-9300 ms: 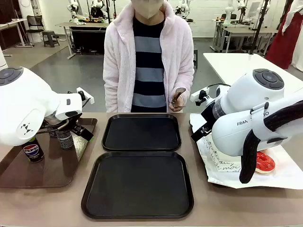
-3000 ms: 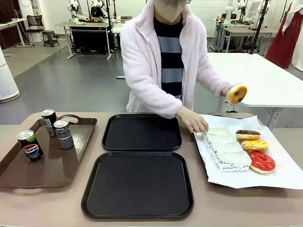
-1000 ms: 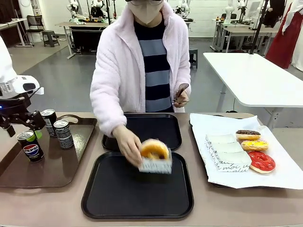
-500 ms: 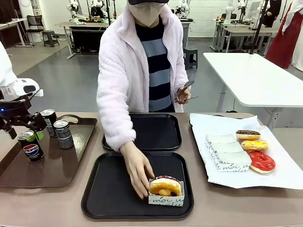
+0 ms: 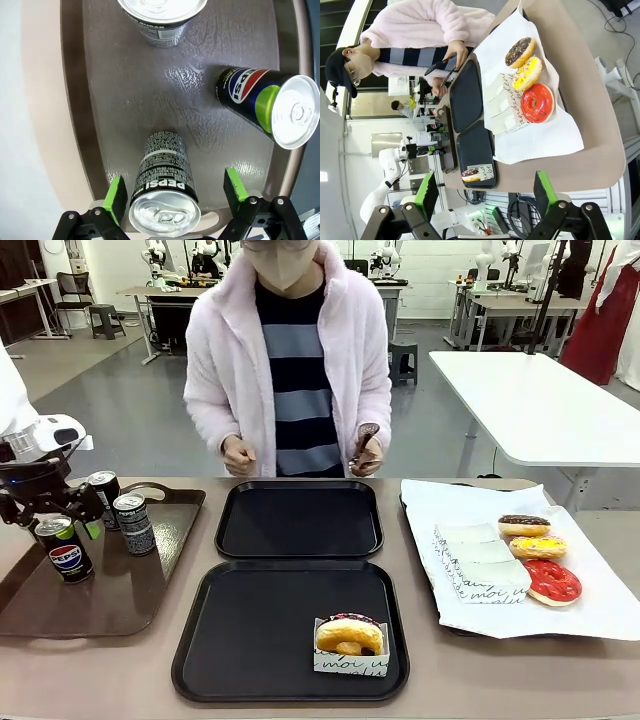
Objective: Set up donuts and drinks on trays.
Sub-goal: Pick up one Pepsi coke and place it on the Flat Tray.
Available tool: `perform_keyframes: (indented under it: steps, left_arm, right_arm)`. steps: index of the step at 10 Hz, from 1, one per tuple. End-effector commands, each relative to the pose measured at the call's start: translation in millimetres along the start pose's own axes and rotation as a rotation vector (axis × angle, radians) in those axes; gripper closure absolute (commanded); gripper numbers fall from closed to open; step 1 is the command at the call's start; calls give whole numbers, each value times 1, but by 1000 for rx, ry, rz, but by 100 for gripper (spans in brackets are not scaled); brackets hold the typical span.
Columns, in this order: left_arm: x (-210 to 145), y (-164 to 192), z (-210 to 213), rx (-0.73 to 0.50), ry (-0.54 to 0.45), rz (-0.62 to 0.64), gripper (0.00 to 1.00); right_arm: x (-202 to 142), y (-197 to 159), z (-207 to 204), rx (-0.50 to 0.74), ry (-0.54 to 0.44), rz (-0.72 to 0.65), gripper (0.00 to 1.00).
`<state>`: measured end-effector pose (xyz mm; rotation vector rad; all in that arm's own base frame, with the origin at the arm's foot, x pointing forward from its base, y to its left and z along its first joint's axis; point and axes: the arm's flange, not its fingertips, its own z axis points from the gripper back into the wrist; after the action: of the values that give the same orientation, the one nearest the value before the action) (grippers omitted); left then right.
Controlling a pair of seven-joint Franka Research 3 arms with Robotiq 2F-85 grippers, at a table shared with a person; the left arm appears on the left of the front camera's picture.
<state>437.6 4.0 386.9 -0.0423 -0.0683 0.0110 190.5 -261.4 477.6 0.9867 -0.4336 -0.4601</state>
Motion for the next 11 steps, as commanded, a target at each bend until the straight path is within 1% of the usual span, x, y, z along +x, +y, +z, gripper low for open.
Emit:
perform_keyframes:
  steps: [1, 2, 3, 4, 5, 7, 8, 9, 10, 11]
  left_arm:
    - [0, 1, -5, -15, -18, -12, 0]
    - [0, 2, -4, -23, -24, -16, 38]
    - [0, 2, -2, -22, -24, -21, 57]
    - [0, 3, -2, -20, -17, -19, 95]
    - [0, 2, -1, -17, -9, -18, 100]
    - [1, 2, 0, -2, 12, -14, 100]
    - [1, 2, 2, 6, 24, -10, 92]
    - [1, 3, 7, 4, 34, -17, 99]
    - [1, 3, 20, 5, 39, -15, 100]
    - [-2, 4, 48, 11, 62, -20, 100]
  right_arm:
    - [-1, -2, 1, 5, 7, 1, 0]
    - [-1, -2, 1, 5, 7, 1, 0]
    - [-1, -2, 1, 5, 7, 1, 0]
    - [-1, -2, 1, 5, 7, 1, 0]
    - [-1, -2, 1, 5, 7, 1, 0]
    - [-1, -2, 1, 5, 7, 1, 0]
    - [-1, -2, 1, 5, 7, 1, 0]
    - [-1, -2, 1, 5, 7, 1, 0]
    - [-1, -2, 1, 5, 7, 1, 0]
    - [-1, -2, 1, 5, 7, 1, 0]
